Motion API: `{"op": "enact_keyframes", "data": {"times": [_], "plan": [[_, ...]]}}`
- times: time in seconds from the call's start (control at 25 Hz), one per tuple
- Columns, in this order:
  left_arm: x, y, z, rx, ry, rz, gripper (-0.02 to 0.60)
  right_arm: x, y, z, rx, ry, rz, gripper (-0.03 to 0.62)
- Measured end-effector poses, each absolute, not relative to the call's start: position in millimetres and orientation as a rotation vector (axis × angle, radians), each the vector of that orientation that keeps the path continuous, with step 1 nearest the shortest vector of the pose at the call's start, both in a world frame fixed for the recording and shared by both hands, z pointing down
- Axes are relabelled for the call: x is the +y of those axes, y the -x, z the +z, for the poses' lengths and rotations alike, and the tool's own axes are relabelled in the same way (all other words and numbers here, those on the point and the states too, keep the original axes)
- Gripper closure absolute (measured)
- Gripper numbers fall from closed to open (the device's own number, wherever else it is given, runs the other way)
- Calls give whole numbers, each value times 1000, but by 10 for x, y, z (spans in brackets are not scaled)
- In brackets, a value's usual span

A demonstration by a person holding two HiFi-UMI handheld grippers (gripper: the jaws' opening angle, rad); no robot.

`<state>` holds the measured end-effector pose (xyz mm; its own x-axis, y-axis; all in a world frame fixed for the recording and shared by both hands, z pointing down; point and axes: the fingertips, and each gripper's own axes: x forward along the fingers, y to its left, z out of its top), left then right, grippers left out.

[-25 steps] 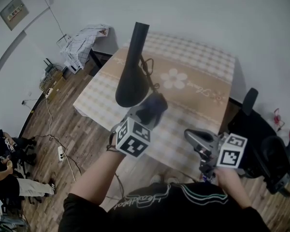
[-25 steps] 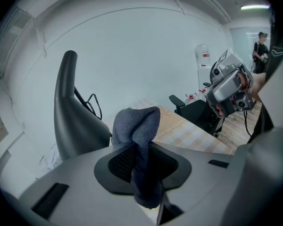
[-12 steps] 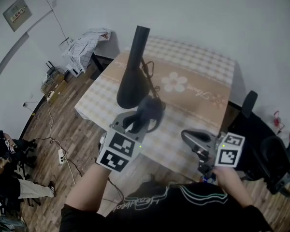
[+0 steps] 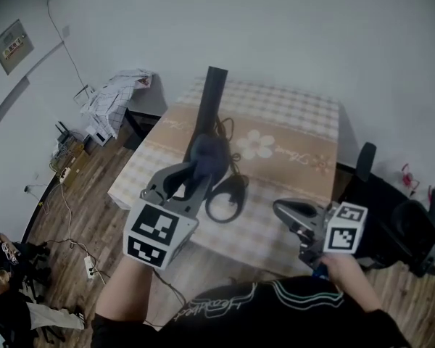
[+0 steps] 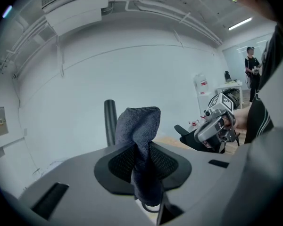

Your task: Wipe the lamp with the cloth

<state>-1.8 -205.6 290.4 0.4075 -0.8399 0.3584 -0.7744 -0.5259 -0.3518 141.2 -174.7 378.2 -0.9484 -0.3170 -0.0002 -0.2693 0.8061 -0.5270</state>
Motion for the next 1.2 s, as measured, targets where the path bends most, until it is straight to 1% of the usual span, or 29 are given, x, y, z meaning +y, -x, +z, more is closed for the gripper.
{"op": "enact_keyframes", "data": {"times": [0.56,1.2], "plan": [[-2616,330,2180,1157,2427,-590,509,-2029,-975,3693,2801,755,-756,583],[-3304,357,1760,921,2340,-487,509,-1985,-939,3871,2638,1103,-770,583]]}}
